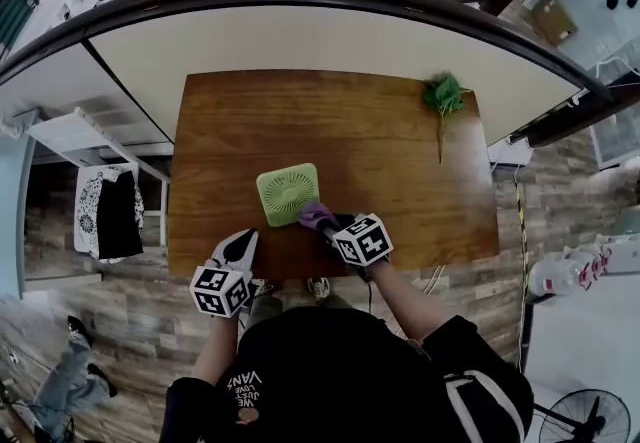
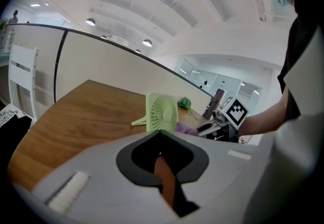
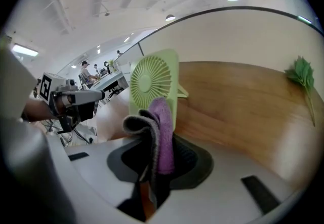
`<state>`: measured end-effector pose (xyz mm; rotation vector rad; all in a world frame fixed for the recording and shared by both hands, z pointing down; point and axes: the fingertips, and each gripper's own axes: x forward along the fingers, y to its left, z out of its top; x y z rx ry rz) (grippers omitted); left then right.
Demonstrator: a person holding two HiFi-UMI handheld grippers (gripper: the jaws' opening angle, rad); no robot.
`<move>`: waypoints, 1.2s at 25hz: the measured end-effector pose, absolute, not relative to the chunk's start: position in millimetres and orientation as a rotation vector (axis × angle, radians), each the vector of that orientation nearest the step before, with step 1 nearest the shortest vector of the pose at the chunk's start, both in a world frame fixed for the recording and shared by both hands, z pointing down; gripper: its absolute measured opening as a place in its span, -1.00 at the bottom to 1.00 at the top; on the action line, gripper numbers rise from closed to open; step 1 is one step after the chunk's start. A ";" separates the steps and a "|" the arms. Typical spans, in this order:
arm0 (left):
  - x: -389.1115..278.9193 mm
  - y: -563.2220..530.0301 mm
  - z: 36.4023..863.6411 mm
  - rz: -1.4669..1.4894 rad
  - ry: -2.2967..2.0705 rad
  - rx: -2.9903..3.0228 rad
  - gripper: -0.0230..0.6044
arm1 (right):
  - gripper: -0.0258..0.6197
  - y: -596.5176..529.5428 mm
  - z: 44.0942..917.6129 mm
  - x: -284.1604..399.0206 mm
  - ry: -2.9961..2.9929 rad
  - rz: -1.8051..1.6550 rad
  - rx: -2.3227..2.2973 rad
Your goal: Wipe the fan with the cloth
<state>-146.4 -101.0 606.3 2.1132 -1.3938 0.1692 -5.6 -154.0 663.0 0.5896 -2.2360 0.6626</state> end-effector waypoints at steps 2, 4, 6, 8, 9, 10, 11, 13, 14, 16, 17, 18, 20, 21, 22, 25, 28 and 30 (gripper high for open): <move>-142.0 -104.8 605.6 0.174 -1.379 2.125 -0.89 | -0.61 -158.4 663.6 6.8 -2.222 0.686 0.638; -137.1 -108.2 605.5 0.180 -1.363 2.136 -0.89 | -0.61 -162.5 664.1 19.0 -2.207 0.704 0.686; -133.2 -111.0 605.5 0.185 -1.347 2.147 -0.89 | -0.61 -165.4 664.8 29.2 -2.191 0.716 0.730; -130.1 -113.2 605.2 0.191 -1.335 2.159 -0.89 | -0.61 -167.2 665.4 37.7 -2.176 0.724 0.768; -128.8 -114.0 604.8 0.192 -1.330 2.164 -0.89 | -0.61 -167.8 665.4 41.8 -2.168 0.728 0.787; -127.8 -114.6 604.2 0.194 -1.326 2.169 -0.89 | -0.61 -168.1 664.8 45.6 -2.160 0.733 0.807; -126.9 -115.1 603.4 0.195 -1.323 2.173 -0.89 | -0.61 -168.2 663.3 48.9 -2.154 0.736 0.827; -125.3 -116.6 600.9 0.196 -1.318 2.181 -0.89 | -0.61 -168.5 656.1 52.6 -2.159 0.737 0.862; -124.3 -117.6 599.5 0.196 -1.317 2.185 -0.89 | -0.61 -168.8 650.3 52.6 -2.170 0.736 0.877; -122.0 -119.4 596.3 0.194 -1.318 2.190 -0.89 | -0.61 -169.2 636.5 49.3 -2.206 0.731 0.903; -120.9 -119.9 594.0 0.192 -1.320 2.193 -0.89 | -0.61 -169.1 629.0 46.3 -2.228 0.728 0.914; -119.9 -120.3 591.0 0.189 -1.322 2.198 -0.89 | -0.61 -168.6 621.4 42.6 -2.252 0.724 0.921; -118.3 -121.0 583.9 0.180 -1.325 2.214 -0.89 | -0.61 -167.2 606.4 34.2 -2.297 0.715 0.927; -117.7 -121.3 580.6 0.179 -1.328 2.221 -0.89 | -0.61 -166.7 599.1 30.3 -2.320 0.712 0.928; -117.3 -121.6 577.3 0.179 -1.334 2.226 -0.89 | -0.61 -166.5 591.6 26.9 -2.343 0.713 0.930; -117.0 -121.5 565.3 0.173 -1.358 2.236 -0.89 | -0.61 -167.2 567.6 20.1 -2.414 0.730 0.941; -117.4 -120.2 551.5 0.145 -1.372 2.250 -0.89 | -0.61 -169.4 545.4 17.0 -2.468 0.728 0.953; -117.3 -117.9 543.8 0.136 -1.378 2.259 -0.89 | -0.61 -169.5 532.3 16.5 -2.497 0.722 0.958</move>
